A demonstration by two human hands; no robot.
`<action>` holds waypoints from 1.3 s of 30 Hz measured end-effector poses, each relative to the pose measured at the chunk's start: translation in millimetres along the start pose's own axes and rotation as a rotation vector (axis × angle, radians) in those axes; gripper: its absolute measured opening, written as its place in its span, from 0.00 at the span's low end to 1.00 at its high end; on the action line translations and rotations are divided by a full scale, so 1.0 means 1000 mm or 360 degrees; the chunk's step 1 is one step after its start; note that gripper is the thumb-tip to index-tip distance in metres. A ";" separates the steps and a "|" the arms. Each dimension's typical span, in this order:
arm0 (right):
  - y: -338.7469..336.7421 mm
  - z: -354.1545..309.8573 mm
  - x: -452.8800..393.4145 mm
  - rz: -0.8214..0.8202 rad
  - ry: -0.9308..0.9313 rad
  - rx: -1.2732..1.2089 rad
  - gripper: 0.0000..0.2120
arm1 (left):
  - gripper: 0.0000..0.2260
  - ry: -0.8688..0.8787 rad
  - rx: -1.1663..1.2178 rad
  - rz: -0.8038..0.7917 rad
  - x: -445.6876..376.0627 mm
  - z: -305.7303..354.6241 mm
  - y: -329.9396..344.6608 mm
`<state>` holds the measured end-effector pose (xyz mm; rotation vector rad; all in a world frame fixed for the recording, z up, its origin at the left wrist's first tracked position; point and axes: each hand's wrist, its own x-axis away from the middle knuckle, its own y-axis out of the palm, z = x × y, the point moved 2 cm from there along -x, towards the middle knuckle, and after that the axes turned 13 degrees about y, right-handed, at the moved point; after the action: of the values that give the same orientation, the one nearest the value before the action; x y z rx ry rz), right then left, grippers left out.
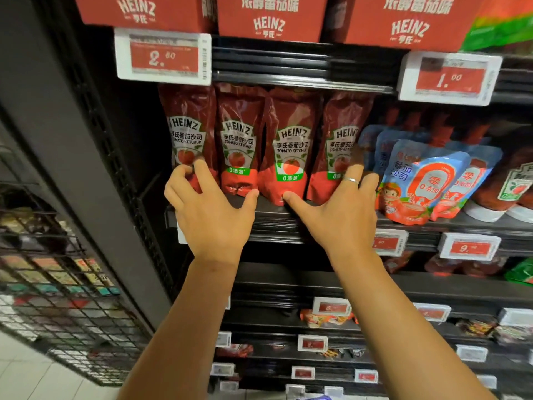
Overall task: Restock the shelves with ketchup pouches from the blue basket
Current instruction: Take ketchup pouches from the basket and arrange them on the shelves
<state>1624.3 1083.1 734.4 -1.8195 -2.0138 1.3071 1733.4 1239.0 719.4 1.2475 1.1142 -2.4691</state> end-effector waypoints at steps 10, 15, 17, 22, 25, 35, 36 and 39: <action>-0.009 0.010 0.012 -0.0064 -0.0032 -0.0066 0.51 | 0.31 0.0117 0.0243 0.0000 0.011 -0.006 -0.009; -0.029 0.030 0.022 -0.0261 -0.0155 -0.0299 0.33 | 0.20 0.0177 0.0607 -0.0156 0.015 -0.020 -0.023; -0.041 0.043 0.028 -0.0342 -0.0255 -0.0428 0.24 | 0.14 0.0279 0.0657 -0.0171 0.022 -0.024 -0.033; -0.066 0.091 0.047 -0.0422 -0.0422 -0.0693 0.18 | 0.09 0.0413 0.0692 -0.0093 0.063 -0.025 -0.056; -0.060 0.141 0.074 -0.0645 -0.0300 -0.0656 0.15 | 0.07 0.0370 0.0604 -0.0257 0.117 -0.036 -0.057; 0.005 0.372 0.224 -0.1799 0.0686 0.0216 0.04 | 0.04 -0.0745 0.0415 -0.1403 0.376 -0.069 -0.021; 0.005 0.387 0.239 -0.1823 0.0743 0.0253 0.06 | 0.04 -0.0759 0.0396 -0.1483 0.396 -0.070 -0.019; 0.008 0.418 0.273 -0.1872 0.0896 0.0320 0.04 | 0.02 -0.0929 0.0301 -0.1709 0.447 -0.071 -0.014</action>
<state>1304.3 1108.1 352.6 -0.5253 -1.9172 0.5077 1485.8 1377.7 366.1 -0.2578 1.6250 -3.3377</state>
